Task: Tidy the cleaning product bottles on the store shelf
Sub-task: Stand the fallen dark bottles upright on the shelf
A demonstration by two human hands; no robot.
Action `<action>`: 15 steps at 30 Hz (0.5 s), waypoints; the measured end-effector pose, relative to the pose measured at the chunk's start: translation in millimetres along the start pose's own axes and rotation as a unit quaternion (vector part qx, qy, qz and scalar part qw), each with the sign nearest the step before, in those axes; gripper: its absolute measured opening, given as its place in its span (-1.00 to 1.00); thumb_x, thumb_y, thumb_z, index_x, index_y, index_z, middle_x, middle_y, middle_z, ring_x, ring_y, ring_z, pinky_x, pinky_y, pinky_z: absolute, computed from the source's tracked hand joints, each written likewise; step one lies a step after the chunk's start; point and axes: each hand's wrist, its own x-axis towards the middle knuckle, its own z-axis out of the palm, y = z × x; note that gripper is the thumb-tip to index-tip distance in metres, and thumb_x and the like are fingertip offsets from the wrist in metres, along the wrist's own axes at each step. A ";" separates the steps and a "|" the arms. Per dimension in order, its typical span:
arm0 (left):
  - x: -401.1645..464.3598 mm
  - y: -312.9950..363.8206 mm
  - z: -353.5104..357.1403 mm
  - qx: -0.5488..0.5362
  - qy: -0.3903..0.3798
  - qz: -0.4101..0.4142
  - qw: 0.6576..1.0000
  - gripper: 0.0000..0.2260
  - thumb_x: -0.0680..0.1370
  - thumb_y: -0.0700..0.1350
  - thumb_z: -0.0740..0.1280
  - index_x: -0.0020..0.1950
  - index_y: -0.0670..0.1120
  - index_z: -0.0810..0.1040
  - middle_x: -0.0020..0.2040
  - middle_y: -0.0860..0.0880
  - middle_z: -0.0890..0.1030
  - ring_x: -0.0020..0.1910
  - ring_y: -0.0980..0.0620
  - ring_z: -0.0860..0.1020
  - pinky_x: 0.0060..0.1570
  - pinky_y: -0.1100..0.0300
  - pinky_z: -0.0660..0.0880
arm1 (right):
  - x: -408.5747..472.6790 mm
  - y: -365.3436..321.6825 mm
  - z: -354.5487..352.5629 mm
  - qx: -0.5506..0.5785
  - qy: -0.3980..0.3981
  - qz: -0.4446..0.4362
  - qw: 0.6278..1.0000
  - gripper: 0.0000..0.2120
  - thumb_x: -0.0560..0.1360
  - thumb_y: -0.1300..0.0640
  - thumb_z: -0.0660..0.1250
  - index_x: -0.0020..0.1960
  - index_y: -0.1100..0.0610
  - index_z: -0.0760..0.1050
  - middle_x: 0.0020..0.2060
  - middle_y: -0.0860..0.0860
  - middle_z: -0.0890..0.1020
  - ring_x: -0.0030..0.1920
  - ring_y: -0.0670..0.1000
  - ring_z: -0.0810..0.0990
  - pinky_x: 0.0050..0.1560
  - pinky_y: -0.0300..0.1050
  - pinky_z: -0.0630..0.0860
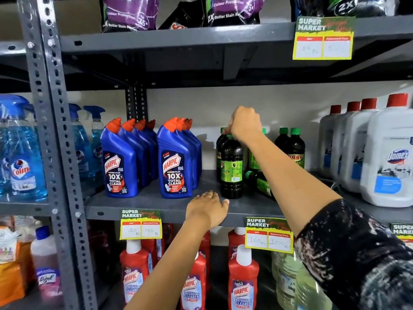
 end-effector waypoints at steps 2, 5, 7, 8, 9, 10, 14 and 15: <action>0.0 0.7 -0.6 -0.002 -0.001 -0.004 1.000 -0.42 0.64 0.12 -0.12 0.57 -0.19 0.08 0.60 -0.12 0.08 0.57 -0.04 0.08 0.52 0.05 0.02 | 2.4 5.6 -2.5 0.026 -0.016 -0.009 0.999 -0.76 0.30 0.09 0.56 -0.10 0.19 0.68 -0.11 0.12 0.71 -0.02 0.10 0.65 0.01 -0.11 0.56; -0.4 0.3 0.3 -0.009 0.003 -0.003 1.000 -0.42 0.64 0.12 -0.12 0.57 -0.18 0.09 0.60 -0.11 0.09 0.57 -0.03 0.08 0.52 0.07 0.01 | 2.3 17.2 -6.8 0.107 -0.063 -0.059 0.990 -0.84 0.31 0.16 0.56 -0.12 0.15 0.71 -0.15 0.06 0.73 -0.10 -0.05 0.62 0.15 -0.13 0.55; -1.0 -0.8 1.6 -0.011 0.008 0.003 1.000 -0.43 0.64 0.12 -0.12 0.57 -0.18 0.09 0.59 -0.11 0.10 0.57 -0.03 0.09 0.52 0.07 0.01 | -1.7 26.9 -6.9 0.168 -0.089 -0.071 0.979 -0.82 0.36 0.22 0.52 -0.04 0.19 0.69 -0.12 0.08 0.71 -0.07 -0.07 0.60 0.18 -0.18 0.53; -1.3 -1.2 2.0 -0.010 0.011 0.007 1.000 -0.43 0.65 0.12 -0.11 0.57 -0.18 0.10 0.59 -0.12 0.11 0.57 -0.03 0.09 0.52 0.07 0.02 | -2.8 31.5 -6.2 0.205 -0.098 -0.068 0.972 -0.82 0.38 0.24 0.50 -0.02 0.21 0.68 -0.11 0.09 0.69 -0.05 -0.05 0.61 0.18 -0.19 0.54; -1.8 -1.3 1.9 -0.007 0.013 0.010 1.000 -0.43 0.65 0.12 -0.11 0.57 -0.18 0.10 0.59 -0.12 0.11 0.57 -0.03 0.09 0.52 0.07 0.02 | -3.7 35.1 -6.0 0.232 -0.104 -0.064 0.965 -0.83 0.39 0.26 0.48 -0.02 0.21 0.68 -0.10 0.11 0.69 -0.02 -0.02 0.62 0.17 -0.18 0.54; -2.6 -1.2 1.5 -0.004 0.013 0.011 1.000 -0.43 0.65 0.12 -0.11 0.57 -0.18 0.10 0.59 -0.12 0.11 0.57 -0.03 0.09 0.52 0.07 0.03 | -3.7 37.8 -5.3 0.248 -0.107 -0.060 0.961 -0.86 0.40 0.27 0.48 -0.04 0.19 0.68 -0.07 0.12 0.70 0.01 0.02 0.64 0.18 -0.17 0.55; -4.3 -0.5 -0.4 0.000 0.011 0.011 1.000 -0.43 0.65 0.12 -0.11 0.57 -0.18 0.10 0.59 -0.12 0.11 0.57 -0.04 0.09 0.52 0.07 0.03 | -4.5 38.9 -5.1 0.275 -0.115 -0.052 0.953 -0.85 0.41 0.30 0.46 -0.21 0.06 0.64 -0.01 0.20 0.70 0.12 0.14 0.65 0.25 -0.02 0.54; -4.9 -0.2 -1.1 0.000 0.009 0.012 1.000 -0.43 0.65 0.12 -0.11 0.57 -0.18 0.10 0.59 -0.12 0.11 0.57 -0.03 0.09 0.52 0.07 0.02 | -5.3 38.8 -4.9 0.284 -0.118 -0.049 0.950 -0.82 0.41 0.31 0.45 -0.22 0.05 0.63 -0.02 0.21 0.69 0.11 0.15 0.65 0.25 0.01 0.54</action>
